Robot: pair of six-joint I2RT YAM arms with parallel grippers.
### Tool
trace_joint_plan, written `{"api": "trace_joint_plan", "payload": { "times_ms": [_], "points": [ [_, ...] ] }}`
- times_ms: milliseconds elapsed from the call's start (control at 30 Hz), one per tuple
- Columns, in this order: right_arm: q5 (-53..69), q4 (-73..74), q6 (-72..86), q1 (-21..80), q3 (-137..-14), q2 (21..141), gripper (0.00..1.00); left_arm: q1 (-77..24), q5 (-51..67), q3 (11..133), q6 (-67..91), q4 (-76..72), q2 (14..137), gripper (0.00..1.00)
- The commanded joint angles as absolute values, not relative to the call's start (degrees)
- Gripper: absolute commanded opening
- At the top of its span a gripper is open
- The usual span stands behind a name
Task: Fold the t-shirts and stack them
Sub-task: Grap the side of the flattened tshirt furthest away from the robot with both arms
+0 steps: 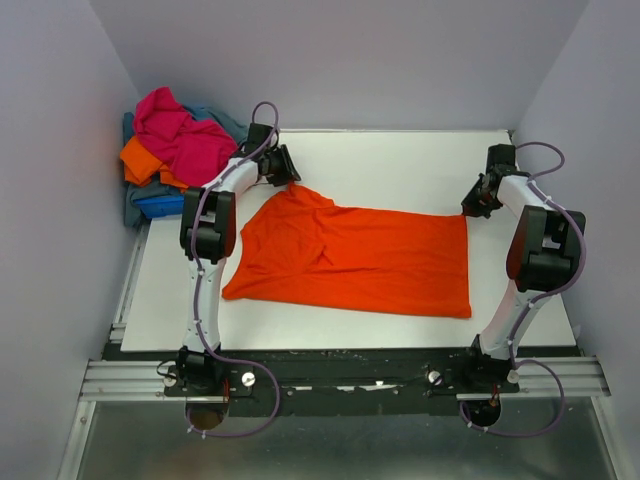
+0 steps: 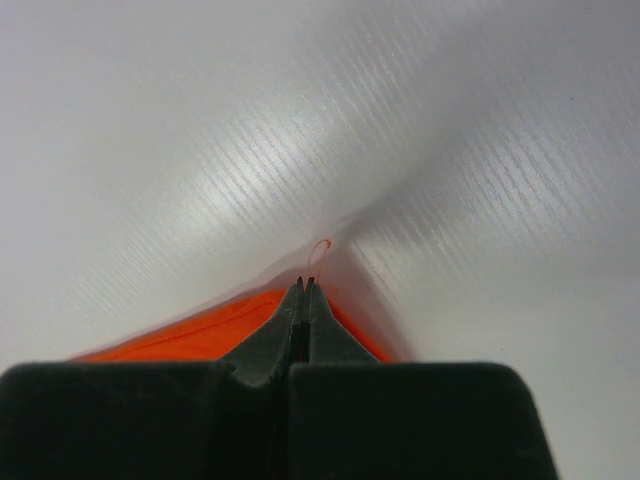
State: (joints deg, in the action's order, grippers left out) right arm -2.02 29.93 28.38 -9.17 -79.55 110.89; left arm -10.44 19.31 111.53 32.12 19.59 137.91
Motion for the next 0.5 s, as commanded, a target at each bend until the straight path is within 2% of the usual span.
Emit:
{"api": "trace_joint_plan", "payload": {
  "times_ms": [0, 67, 200, 467],
  "points": [
    [-3.1, 31.0, 27.7, -9.1, -79.2, 109.8, 0.01, -10.7, 18.6, 110.0, 30.2, 23.7, 137.1, 0.43],
    [-2.9, 31.0, 27.7, -9.1, -79.3, 109.8, 0.01, -10.7, 18.0, 107.7, 30.1, 22.2, 135.6, 0.36],
    [-2.4, 31.2, 27.9, -9.1, -79.5, 109.4, 0.01, -10.7, 19.9, 106.9, 30.4, 17.9, 134.7, 0.0],
    [-2.3, 32.7, 27.5, -9.1, -80.5, 107.1, 0.01, -10.7, 20.0, 99.2, 29.9, 7.8, 128.2, 0.0]
  ]
}}
